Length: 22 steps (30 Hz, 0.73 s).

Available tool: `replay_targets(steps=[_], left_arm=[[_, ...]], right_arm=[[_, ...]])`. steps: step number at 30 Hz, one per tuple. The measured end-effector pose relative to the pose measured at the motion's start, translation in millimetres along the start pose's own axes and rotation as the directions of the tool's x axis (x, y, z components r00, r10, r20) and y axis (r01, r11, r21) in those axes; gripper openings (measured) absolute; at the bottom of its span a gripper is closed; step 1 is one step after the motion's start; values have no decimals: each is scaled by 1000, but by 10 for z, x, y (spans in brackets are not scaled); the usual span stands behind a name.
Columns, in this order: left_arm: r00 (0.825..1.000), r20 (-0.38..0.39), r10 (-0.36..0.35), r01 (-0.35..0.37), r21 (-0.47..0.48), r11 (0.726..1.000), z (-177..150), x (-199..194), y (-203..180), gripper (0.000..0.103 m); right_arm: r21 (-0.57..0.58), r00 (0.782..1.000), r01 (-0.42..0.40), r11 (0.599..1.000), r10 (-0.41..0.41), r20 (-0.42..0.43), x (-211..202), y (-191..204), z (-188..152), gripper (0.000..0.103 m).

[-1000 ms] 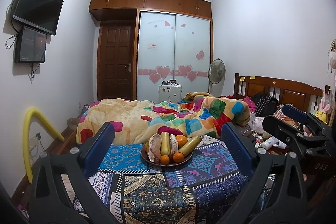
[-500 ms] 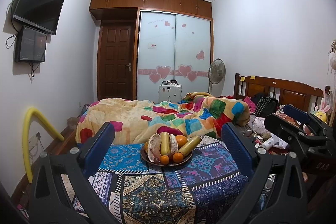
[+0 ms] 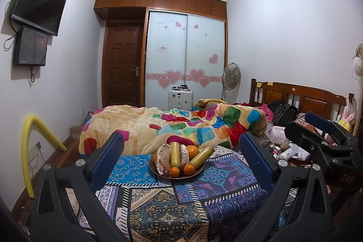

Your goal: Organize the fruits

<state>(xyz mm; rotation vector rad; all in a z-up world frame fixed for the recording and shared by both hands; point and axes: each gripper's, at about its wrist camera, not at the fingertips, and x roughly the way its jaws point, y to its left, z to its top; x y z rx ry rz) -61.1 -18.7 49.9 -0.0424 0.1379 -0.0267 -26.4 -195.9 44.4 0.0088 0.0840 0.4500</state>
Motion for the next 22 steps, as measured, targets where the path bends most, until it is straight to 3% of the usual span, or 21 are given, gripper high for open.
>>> replay_targets(steps=[22], left_arm=[[1000,-15,1,-1,5,1000,1,14,-23,103]], right_arm=[[-1,1000,0,1000,0,-19,47,10,-28,103]])
